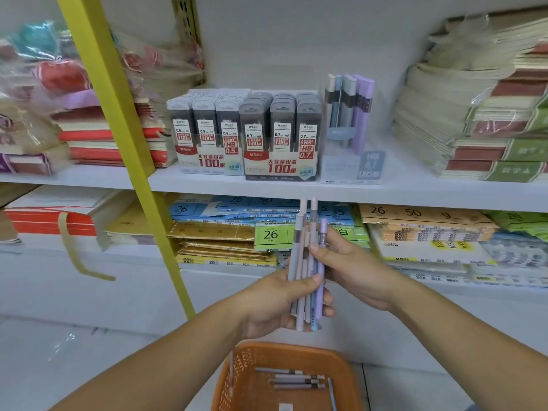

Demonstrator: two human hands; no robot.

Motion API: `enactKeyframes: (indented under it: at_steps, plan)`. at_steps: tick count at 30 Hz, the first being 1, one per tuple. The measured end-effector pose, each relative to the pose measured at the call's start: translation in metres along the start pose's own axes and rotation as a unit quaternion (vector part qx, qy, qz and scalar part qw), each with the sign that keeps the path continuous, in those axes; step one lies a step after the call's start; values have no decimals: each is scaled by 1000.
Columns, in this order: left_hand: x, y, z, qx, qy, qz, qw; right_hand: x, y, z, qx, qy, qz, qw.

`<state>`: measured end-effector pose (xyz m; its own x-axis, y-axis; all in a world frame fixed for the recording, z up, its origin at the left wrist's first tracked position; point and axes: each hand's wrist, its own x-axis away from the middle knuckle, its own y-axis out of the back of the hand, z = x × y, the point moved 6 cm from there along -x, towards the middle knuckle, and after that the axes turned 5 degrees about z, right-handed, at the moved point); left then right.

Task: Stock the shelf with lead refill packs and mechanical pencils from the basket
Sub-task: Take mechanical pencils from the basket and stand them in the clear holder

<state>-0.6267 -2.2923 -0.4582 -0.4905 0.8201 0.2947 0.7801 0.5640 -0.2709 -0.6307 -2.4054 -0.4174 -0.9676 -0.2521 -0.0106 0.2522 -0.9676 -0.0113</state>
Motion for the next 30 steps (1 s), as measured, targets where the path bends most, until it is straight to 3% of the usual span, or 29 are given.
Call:
enactKeyframes:
  at_steps: [5, 10, 14, 19, 22, 26, 30]
  plan:
    - [6, 0, 5, 9, -6, -9, 1000, 3, 3, 3, 18, -11, -7, 1000]
    - [12, 5, 4, 1, -15, -31, 999, 5, 12, 12, 82, 1, -85, 993]
    - [17, 9, -6, -15, -45, -59, 997, 15, 21, 31, 55, 47, -164, 984]
    - [22, 6, -40, -86, -107, -103, 985, 28, 19, 76, 65, 115, -189, 973]
    - [25, 2, -71, -113, -151, -145, 971, 41, 29, 132, 119, 198, -249, 941]
    - [28, -6, -122, -127, -205, -164, 956, 64, 42, 226, 215, 353, -286, 865]
    - [28, -12, -154, -102, -255, -162, 948, 61, 52, 267, 353, 380, -297, 802]
